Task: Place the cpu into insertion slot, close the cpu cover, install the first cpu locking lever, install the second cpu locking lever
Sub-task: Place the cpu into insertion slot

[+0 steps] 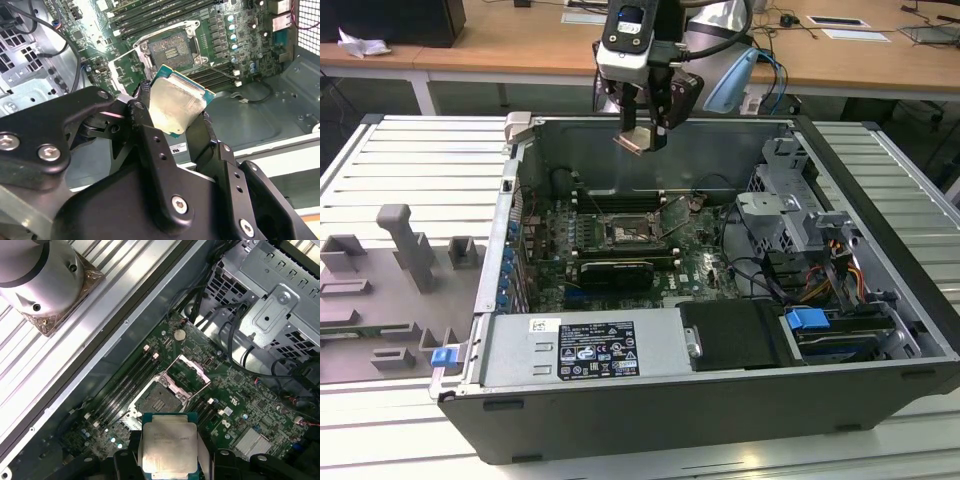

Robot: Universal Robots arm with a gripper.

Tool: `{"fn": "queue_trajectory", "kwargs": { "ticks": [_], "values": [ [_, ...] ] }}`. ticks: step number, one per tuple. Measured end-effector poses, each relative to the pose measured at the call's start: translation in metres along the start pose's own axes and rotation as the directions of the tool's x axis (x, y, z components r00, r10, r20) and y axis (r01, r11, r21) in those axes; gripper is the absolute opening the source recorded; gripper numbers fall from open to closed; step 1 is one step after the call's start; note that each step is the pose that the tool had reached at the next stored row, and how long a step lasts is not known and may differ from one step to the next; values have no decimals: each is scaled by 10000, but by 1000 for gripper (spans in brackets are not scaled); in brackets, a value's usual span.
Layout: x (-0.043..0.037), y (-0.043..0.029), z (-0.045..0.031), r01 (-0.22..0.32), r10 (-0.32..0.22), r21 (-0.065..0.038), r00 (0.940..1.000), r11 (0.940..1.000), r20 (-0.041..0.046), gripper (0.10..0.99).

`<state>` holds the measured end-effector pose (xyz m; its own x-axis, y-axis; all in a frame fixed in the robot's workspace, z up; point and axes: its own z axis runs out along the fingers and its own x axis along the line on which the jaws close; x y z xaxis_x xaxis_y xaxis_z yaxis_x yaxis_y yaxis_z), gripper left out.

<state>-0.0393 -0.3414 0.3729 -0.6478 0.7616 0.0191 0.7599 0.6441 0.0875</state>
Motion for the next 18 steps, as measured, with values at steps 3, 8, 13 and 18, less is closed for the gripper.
{"fn": "queue_trajectory", "kwargs": {
  "ticks": [3, 8, 13, 18],
  "values": [
    [0, 0, 0, -129, 129, -2, 9999, 9999, 11, 529],
    [0, 0, 2, -517, 517, -12, 9987, 9987, 45, 529],
    [0, 0, 5, -1170, 1170, -28, 9931, 9931, 102, 529],
    [0, -1, 8, -1504, 1504, -39, 9885, 9886, 131, 529]
  ]
}}
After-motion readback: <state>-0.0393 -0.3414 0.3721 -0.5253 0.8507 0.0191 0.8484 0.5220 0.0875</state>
